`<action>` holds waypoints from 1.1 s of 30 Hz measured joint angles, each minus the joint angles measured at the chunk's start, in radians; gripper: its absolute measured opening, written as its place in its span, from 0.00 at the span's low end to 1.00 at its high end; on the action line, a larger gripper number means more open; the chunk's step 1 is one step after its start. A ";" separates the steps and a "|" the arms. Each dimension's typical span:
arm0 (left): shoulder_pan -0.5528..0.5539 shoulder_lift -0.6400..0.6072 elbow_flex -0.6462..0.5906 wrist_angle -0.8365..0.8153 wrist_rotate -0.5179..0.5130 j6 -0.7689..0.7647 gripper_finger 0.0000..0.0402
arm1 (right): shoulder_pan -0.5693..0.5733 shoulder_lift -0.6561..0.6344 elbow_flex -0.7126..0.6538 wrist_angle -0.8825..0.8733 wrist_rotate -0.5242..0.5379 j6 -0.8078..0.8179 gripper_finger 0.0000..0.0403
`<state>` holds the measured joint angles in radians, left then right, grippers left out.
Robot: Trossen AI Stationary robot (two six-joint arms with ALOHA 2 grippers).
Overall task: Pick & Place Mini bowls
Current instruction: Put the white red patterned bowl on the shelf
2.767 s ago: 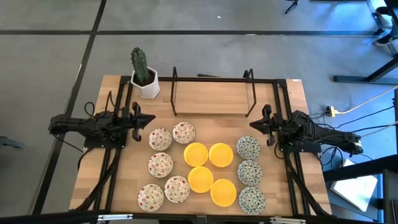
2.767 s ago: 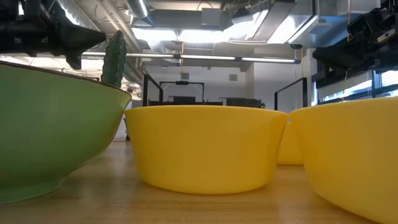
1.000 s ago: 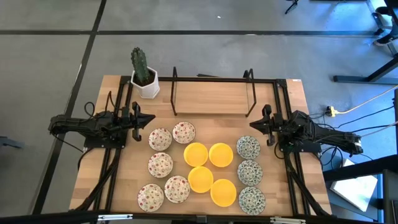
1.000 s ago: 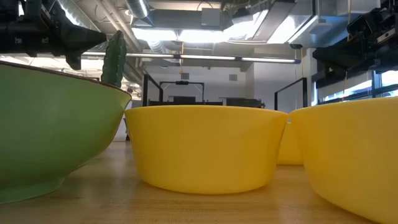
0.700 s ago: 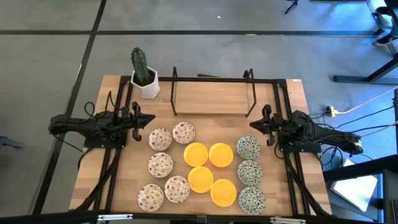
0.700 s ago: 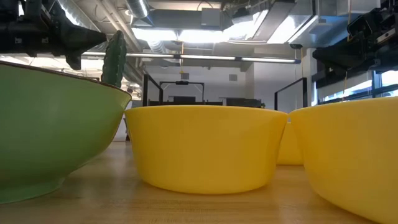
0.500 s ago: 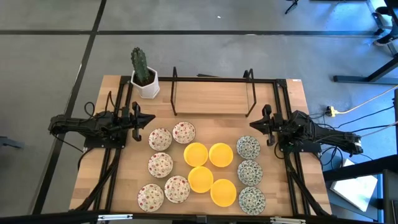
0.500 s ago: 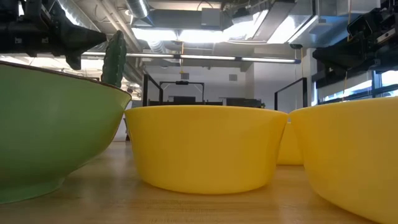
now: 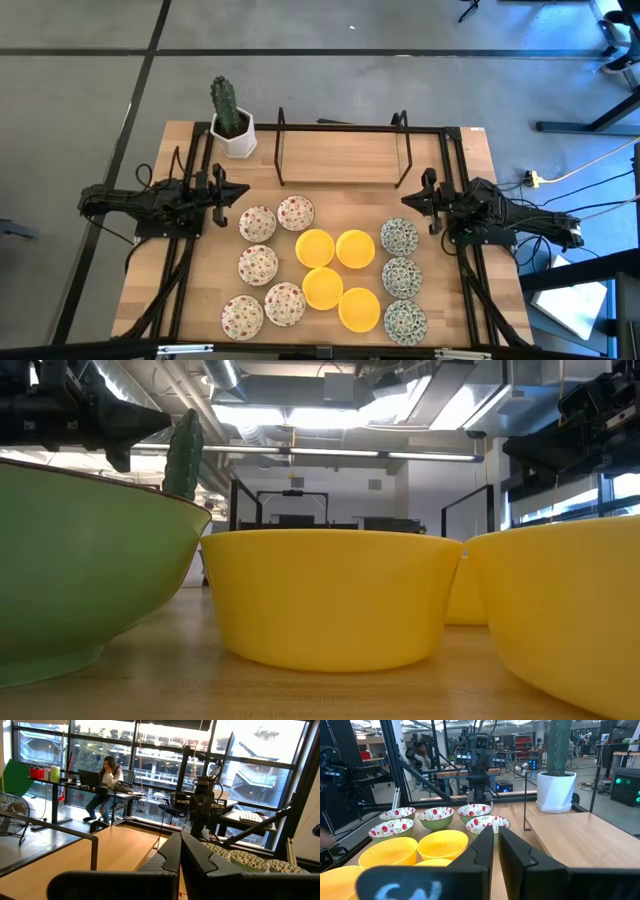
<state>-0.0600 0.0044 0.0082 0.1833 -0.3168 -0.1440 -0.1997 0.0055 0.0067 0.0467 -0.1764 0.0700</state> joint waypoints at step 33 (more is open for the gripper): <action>0.000 0.000 0.000 0.000 0.000 0.000 0.01 | 0.000 0.000 0.000 0.011 0.000 -0.064 0.07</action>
<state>-0.0599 0.0046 0.0082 0.1835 -0.3170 -0.1442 -0.1997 0.0055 0.0067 0.0582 -0.1768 0.0058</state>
